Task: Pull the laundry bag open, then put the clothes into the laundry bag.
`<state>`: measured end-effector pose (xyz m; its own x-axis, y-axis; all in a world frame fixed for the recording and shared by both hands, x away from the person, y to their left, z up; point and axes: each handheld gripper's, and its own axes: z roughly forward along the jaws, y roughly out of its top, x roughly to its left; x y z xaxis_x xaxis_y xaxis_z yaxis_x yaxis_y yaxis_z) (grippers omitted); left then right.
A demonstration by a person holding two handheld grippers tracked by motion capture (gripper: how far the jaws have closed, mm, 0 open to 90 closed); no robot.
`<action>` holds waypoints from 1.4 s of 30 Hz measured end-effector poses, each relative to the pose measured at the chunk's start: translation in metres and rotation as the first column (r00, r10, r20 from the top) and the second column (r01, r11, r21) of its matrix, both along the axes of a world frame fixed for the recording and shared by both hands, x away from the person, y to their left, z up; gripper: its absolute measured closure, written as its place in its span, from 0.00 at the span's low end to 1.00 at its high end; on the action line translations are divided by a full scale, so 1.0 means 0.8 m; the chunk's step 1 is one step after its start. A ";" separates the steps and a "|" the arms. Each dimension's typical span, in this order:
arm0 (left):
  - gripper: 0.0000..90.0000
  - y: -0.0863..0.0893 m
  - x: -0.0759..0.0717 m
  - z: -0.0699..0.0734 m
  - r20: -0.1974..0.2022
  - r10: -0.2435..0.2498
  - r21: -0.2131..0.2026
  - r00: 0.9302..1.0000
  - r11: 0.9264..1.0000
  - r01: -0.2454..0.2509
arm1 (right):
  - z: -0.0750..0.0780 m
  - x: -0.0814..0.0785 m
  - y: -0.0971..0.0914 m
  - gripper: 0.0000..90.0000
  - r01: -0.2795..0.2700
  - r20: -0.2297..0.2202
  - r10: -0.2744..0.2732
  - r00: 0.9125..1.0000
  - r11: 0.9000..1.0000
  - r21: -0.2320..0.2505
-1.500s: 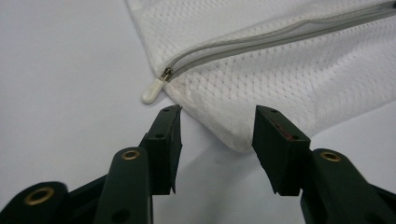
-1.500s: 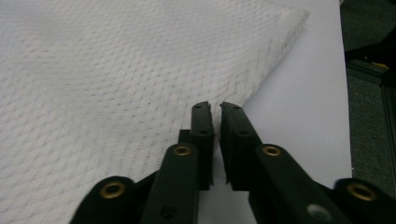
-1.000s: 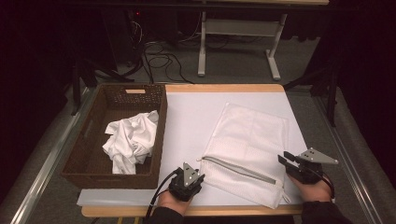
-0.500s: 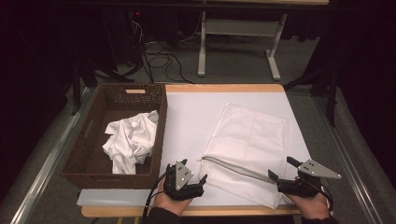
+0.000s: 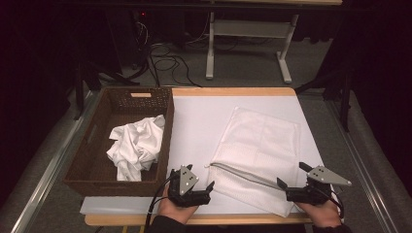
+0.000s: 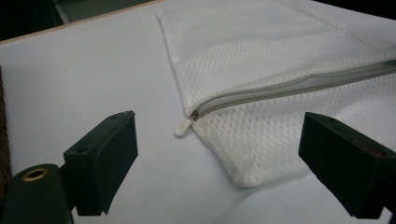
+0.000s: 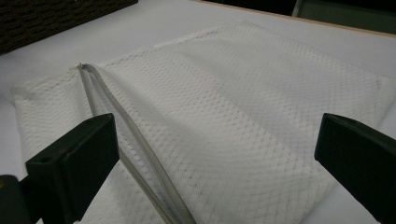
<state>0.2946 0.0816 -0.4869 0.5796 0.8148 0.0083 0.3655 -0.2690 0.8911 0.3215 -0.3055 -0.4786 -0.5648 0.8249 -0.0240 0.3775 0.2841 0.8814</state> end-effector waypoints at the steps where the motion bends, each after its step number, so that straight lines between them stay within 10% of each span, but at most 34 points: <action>1: 0.14 0.000 -0.001 0.003 0.005 0.004 0.003 1.000 1.000 -0.004 | 0.000 0.000 0.001 0.00 -0.001 0.001 0.001 1.000 1.000 0.001; 27: 0.14 0.068 -0.033 0.081 0.135 0.091 -0.059 0.987 0.995 -0.084 | -0.003 0.004 0.008 0.00 -0.040 0.000 0.040 0.999 0.999 -0.027; 42: 0.17 0.172 -0.040 0.080 0.143 0.301 -0.094 0.943 0.952 -0.290 | -0.004 0.007 0.004 0.01 -0.050 -0.021 0.049 0.999 0.998 -0.031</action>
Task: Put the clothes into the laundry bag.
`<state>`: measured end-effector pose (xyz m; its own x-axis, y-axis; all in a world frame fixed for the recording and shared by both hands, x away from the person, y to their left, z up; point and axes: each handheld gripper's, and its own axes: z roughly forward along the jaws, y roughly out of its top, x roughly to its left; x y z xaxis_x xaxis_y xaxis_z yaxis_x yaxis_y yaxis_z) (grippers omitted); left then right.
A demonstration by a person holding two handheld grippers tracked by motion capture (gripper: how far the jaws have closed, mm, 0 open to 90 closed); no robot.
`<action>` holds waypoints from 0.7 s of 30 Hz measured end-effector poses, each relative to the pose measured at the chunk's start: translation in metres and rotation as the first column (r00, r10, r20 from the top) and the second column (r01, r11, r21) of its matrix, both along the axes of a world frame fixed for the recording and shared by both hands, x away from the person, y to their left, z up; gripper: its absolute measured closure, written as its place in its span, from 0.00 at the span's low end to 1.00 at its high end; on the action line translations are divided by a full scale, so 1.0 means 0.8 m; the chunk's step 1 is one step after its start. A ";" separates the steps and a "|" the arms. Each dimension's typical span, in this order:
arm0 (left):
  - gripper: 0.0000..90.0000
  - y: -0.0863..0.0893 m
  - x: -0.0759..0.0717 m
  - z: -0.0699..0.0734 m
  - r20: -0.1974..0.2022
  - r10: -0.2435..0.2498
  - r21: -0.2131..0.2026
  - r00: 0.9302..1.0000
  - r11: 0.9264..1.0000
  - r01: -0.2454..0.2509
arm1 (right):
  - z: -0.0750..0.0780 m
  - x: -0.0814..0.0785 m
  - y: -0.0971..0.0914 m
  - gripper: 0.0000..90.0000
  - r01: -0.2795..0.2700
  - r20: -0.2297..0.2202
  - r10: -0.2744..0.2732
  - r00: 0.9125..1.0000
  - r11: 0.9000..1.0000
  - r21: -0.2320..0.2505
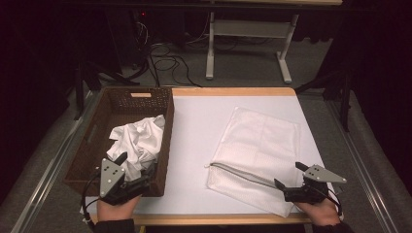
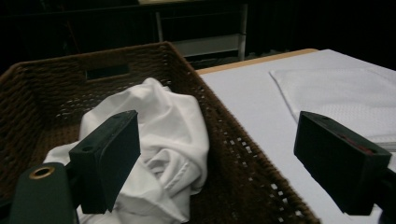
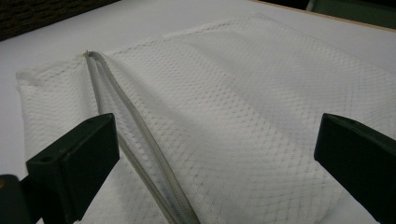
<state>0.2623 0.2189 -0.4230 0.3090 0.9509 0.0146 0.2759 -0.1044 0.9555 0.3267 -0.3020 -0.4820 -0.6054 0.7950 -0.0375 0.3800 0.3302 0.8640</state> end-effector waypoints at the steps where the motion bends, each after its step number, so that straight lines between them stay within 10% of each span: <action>1: 0.17 0.006 -0.001 0.000 0.000 0.009 -0.005 1.000 1.000 -0.009 | 0.000 0.000 0.000 0.01 0.000 0.000 0.000 1.000 1.000 0.000; 12: 0.17 0.057 -0.014 -0.005 -0.008 0.087 -0.078 0.996 0.993 -0.087 | 0.000 0.000 -0.001 0.01 0.003 -0.004 -0.003 1.000 1.000 0.013; 21: 0.17 0.056 -0.014 0.000 0.000 0.085 -0.074 0.996 0.994 -0.085 | -0.002 0.000 -0.001 0.01 0.009 -0.007 -0.009 1.000 1.000 0.010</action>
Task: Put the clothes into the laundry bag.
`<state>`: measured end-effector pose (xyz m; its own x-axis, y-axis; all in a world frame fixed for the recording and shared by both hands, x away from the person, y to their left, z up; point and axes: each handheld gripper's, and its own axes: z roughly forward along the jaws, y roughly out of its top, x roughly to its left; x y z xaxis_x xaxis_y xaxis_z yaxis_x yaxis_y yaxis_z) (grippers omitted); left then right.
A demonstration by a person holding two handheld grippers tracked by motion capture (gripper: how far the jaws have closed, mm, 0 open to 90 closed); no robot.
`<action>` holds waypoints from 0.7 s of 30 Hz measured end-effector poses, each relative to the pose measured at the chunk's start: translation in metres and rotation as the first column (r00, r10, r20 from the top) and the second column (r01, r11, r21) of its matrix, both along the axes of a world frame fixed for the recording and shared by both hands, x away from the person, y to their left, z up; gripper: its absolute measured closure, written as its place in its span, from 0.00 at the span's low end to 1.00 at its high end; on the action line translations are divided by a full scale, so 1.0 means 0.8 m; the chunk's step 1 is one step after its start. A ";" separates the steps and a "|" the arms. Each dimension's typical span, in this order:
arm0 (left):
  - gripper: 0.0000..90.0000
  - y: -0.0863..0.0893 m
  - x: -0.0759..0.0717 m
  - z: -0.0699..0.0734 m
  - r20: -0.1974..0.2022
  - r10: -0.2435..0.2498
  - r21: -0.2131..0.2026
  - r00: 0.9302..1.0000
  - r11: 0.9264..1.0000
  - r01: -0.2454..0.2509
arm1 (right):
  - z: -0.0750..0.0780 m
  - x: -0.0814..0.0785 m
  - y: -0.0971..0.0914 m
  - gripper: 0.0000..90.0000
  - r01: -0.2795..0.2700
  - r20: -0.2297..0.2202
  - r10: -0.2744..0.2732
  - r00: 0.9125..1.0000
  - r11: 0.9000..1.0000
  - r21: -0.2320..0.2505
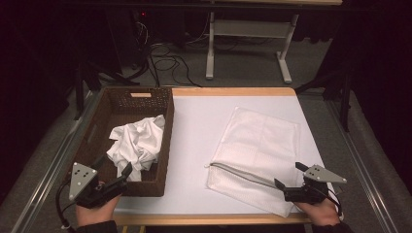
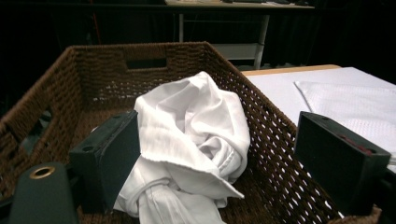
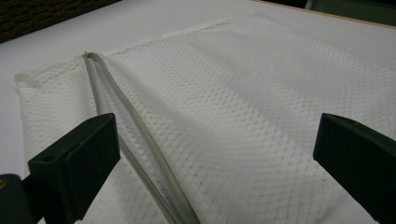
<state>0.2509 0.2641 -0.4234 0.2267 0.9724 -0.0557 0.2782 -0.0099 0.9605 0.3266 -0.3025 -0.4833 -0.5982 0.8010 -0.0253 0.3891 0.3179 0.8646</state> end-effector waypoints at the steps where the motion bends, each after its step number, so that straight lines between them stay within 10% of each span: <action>1: 0.17 -0.004 0.001 0.004 0.009 -0.011 0.008 1.000 1.000 0.011 | -0.001 0.001 0.000 0.01 0.002 -0.004 -0.002 1.000 1.000 -0.004; 21: 0.17 -0.011 0.113 0.030 -0.084 -0.006 0.065 0.996 0.998 0.011 | -0.002 0.001 -0.005 0.01 0.005 -0.007 -0.005 1.000 1.000 0.009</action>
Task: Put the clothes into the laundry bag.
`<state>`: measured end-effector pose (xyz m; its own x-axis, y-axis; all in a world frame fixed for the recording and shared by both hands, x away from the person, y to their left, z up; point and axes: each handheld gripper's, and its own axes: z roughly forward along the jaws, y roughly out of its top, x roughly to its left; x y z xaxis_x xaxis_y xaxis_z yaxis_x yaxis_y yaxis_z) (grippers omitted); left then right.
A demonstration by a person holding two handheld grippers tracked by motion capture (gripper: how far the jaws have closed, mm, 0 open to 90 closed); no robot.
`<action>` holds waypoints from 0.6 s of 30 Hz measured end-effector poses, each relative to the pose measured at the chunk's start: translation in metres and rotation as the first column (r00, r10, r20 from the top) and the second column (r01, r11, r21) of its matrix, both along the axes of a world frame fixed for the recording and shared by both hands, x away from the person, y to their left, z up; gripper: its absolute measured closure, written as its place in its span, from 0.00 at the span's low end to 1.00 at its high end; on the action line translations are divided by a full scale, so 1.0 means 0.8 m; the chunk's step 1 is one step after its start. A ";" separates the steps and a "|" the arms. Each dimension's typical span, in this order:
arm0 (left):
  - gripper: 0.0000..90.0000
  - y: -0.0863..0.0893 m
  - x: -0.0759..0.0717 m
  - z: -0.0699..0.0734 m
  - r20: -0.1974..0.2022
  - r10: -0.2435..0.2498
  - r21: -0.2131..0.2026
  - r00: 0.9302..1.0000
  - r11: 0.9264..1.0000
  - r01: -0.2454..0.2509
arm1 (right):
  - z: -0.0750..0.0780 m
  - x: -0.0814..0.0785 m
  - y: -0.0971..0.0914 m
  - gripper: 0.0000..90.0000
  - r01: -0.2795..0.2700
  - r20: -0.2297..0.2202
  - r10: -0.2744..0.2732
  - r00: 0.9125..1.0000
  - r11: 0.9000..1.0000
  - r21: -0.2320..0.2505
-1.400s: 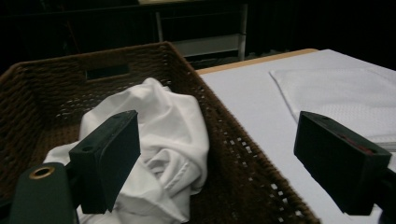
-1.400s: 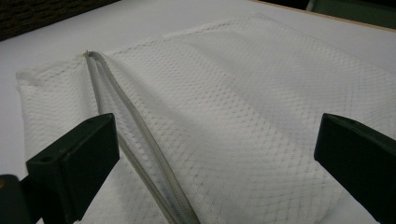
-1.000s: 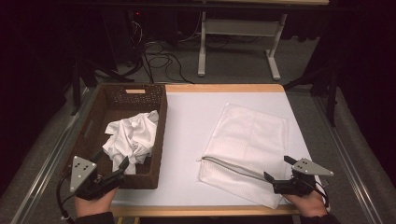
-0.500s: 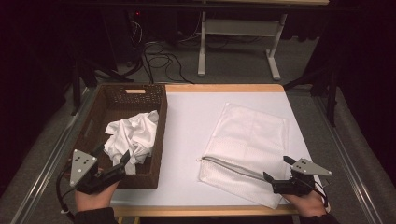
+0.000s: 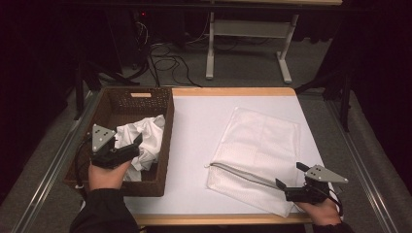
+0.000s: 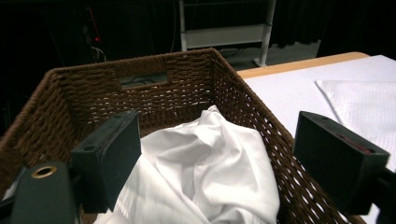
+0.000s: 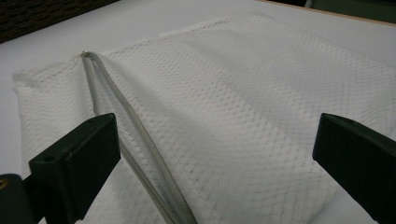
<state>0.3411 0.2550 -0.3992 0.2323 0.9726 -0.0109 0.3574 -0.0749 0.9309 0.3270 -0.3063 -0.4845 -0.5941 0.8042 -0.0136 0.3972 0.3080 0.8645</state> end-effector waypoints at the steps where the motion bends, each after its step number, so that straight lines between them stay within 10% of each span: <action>1: 0.17 0.000 0.000 0.000 0.000 0.000 0.000 1.000 1.000 0.000 | 0.000 0.000 0.000 0.01 0.000 0.000 0.000 1.000 1.000 0.000; 18: 0.16 0.008 0.058 -0.017 -0.030 0.015 -0.058 0.999 0.998 -0.017 | -0.004 0.003 -0.003 0.02 -0.002 -0.012 0.001 1.000 1.000 -0.005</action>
